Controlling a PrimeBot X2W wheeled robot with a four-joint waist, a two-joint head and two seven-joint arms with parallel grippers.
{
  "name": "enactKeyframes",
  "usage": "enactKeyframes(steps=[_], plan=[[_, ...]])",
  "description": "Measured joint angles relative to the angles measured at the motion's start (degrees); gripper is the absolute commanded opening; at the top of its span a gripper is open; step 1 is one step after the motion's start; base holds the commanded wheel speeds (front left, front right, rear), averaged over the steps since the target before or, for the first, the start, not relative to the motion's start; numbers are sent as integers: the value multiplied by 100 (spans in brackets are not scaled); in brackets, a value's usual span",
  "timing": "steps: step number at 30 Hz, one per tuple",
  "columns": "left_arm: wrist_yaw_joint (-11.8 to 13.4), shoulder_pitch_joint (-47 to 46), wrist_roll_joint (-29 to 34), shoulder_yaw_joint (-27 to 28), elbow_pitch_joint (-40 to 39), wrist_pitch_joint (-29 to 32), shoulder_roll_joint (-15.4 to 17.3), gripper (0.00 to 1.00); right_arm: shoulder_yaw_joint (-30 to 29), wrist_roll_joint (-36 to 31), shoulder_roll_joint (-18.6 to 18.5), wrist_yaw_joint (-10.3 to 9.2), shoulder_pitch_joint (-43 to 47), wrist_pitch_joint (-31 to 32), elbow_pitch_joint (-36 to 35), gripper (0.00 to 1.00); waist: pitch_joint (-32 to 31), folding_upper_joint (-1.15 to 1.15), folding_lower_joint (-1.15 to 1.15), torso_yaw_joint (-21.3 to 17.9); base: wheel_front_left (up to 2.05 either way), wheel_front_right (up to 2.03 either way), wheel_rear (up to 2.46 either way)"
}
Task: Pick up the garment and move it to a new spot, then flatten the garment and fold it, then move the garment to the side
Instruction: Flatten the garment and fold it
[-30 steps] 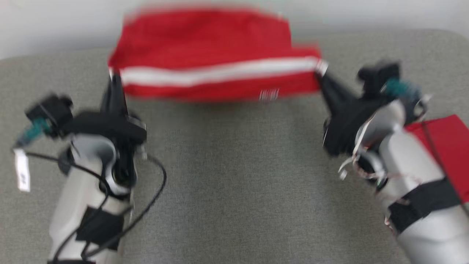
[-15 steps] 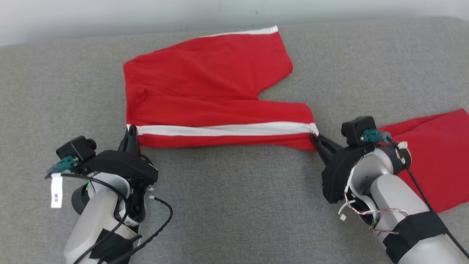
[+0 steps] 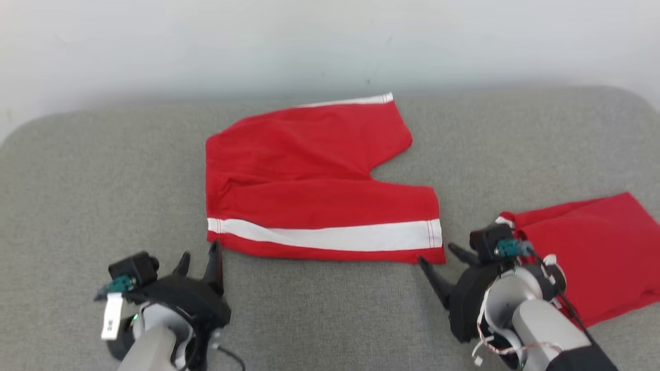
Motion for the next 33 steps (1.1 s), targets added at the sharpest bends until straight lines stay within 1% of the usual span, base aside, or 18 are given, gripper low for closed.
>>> enactKeyframes(steps=[3,6,10,12,14,18,21,26,29,33], plan=[[-23,193,154,-49,63,-112,130,100,37,-54,-11,-18,189,-33,3,100,-218,0,0,4,0,0,0],[-65,430,310,-165,3,-296,316,100,-64,-60,-42,-202,387,-229,-67,100,-443,0,0,0,0,0,0],[-63,756,650,-283,-338,-483,546,100,-336,-59,-65,-493,681,-605,-369,100,-742,-1,-1,-16,0,0,0],[-65,983,709,-319,-553,-503,620,100,-510,-44,-58,-655,879,-831,-549,100,-887,-1,-1,-27,0,0,0],[-66,1285,711,-318,-756,-503,678,100,-620,-35,-62,-770,1095,-1000,-703,100,-1025,-1,-1,-41,0,0,0],[74,2063,891,-288,-1152,-511,913,100,-820,29,-31,-990,1551,-1358,-1103,100,-1276,-1,-1,-90,0,0,0],[158,2508,1021,-359,-1494,-511,1060,100,-924,41,-57,-1060,1932,-1548,-1429,100,-1425,-1,-1,-140,0,0,0],[256,2897,1272,-431,-2184,-511,1216,100,-1234,89,-125,-1168,2464,-1794,-1860,100,-1513,-1,-1,-211,0,0,0],[345,3127,1315,-413,-2530,-511,1316,100,-1388,163,-102,-1213,2656,-1880,-2033,100,-1484,-1,1,-218,0,0,0],[455,3342,1346,-310,-2981,-512,1411,100,-1510,193,-52,-1218,2774,-1950,-2201,100,-1414,-1,0,-219,0,0,0]])
